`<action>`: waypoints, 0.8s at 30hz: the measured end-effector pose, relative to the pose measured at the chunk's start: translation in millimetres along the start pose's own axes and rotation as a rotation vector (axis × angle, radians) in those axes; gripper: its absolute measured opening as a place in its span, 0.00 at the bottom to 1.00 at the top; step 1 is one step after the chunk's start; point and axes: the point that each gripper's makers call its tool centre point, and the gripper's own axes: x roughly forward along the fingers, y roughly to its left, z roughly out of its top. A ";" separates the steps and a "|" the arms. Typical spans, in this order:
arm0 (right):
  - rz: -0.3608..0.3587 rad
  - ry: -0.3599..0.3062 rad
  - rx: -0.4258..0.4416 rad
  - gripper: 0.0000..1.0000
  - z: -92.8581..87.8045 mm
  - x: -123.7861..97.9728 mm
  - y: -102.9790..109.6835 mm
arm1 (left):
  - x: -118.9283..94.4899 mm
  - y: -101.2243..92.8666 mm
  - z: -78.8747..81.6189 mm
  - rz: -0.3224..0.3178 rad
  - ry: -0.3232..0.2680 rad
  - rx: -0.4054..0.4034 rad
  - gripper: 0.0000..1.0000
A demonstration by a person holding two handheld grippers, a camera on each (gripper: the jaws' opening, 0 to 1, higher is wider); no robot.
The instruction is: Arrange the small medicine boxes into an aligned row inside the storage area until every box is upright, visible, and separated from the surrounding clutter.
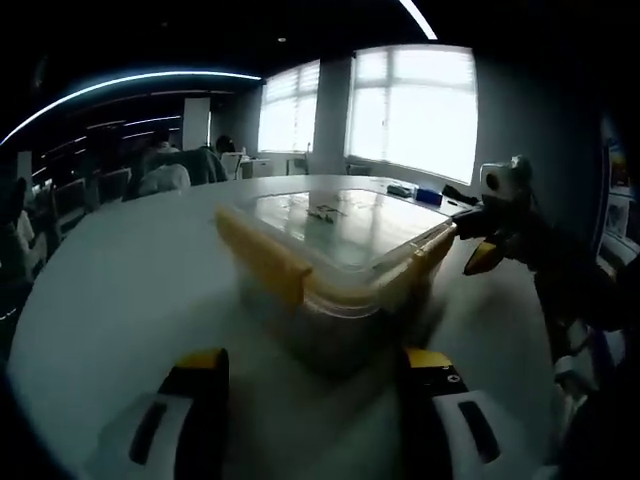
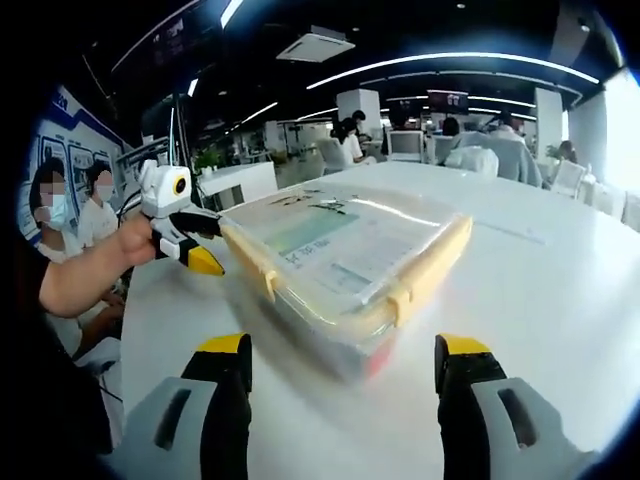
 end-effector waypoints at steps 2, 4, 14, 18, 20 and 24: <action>-0.001 -0.005 0.008 0.73 1.4 -4.1 1.5 | -1.9 2.8 1.3 0.004 -0.002 -0.003 0.69; 0.001 -0.008 0.008 0.73 2.0 -7.6 6.0 | -6.8 -3.3 0.3 0.007 -0.004 -0.003 0.70; -0.057 0.040 -0.055 0.75 -1.5 -19.2 18.8 | -32.9 -13.0 -10.2 -0.003 0.015 -0.022 0.74; -0.044 0.030 -0.037 0.76 -1.0 -24.6 25.9 | -45.2 -20.2 -12.4 -0.001 0.013 -0.031 0.75; -0.044 0.024 -0.030 0.76 -0.9 -28.7 27.5 | -52.0 -20.4 -12.9 0.007 0.008 -0.028 0.75; -0.047 0.010 -0.003 0.76 -1.4 -35.9 28.2 | -62.8 -25.3 -14.5 0.014 0.002 -0.027 0.75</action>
